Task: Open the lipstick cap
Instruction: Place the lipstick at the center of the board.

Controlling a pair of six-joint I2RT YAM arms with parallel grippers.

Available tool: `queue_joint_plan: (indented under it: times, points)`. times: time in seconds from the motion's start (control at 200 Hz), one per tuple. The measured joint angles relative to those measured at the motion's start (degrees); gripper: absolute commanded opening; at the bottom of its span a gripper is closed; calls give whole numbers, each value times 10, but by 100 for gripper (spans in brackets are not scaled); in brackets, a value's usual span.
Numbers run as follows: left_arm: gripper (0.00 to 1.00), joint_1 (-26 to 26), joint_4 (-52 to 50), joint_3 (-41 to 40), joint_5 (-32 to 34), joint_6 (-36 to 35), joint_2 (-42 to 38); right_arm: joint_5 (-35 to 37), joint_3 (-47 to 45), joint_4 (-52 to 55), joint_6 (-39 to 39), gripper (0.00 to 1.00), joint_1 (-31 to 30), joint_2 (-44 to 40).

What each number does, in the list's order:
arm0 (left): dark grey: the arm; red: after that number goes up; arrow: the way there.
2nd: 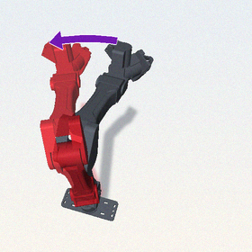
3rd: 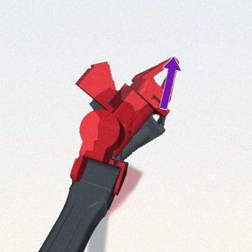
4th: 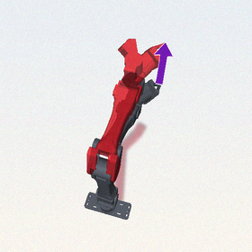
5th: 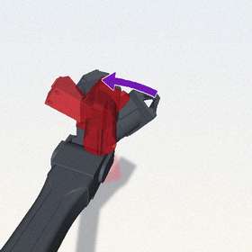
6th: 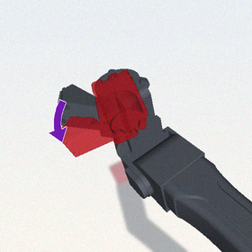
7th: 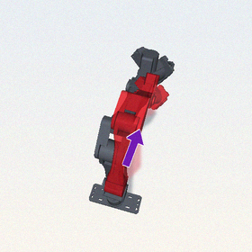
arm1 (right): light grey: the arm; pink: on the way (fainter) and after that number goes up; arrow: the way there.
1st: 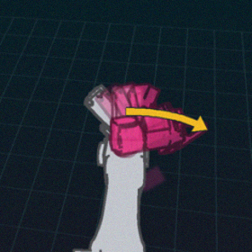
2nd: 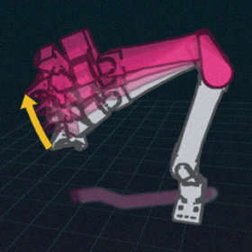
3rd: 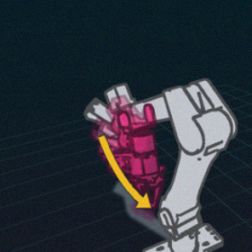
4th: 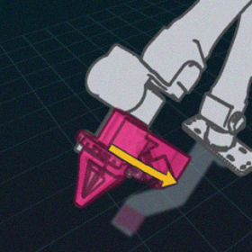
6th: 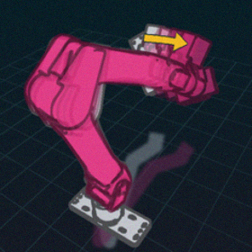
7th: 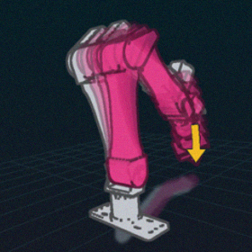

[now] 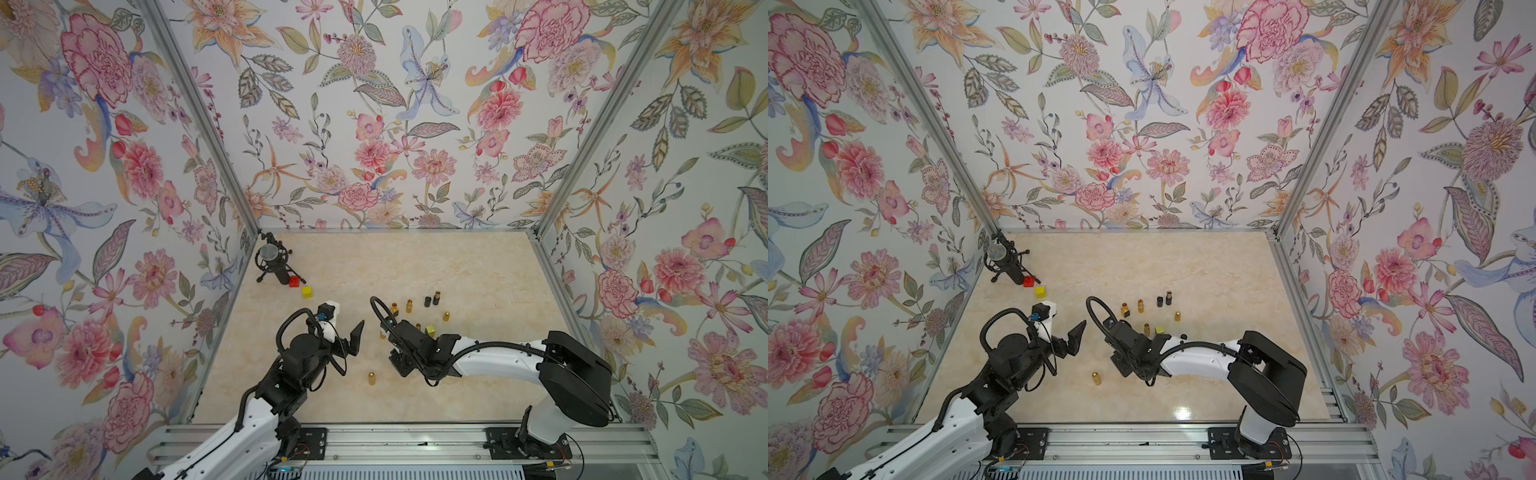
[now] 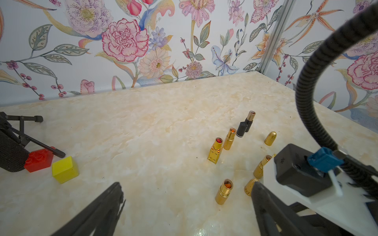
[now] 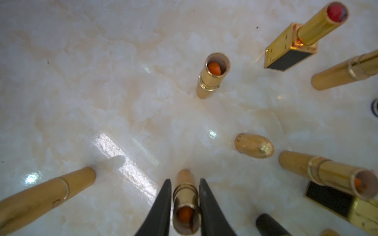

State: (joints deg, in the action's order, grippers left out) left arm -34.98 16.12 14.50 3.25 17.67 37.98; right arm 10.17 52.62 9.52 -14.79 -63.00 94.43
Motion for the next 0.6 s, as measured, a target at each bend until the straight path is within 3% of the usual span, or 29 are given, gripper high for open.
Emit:
queue_joint_plan:
  times: [0.2, 0.3, 0.6]
  points:
    - [99, 1, 0, 0, 0, 0, 0, 4, -1, 0, -2, 34, 0, 0]
    - [99, 1, 0, 0, 0, 2, -1, 8, -1, 1, -1, 42, 0, -4]
    - [99, 2, -3, 0, 2, 9, -23, 10, 1, 31, 1, 49, -3, -87]
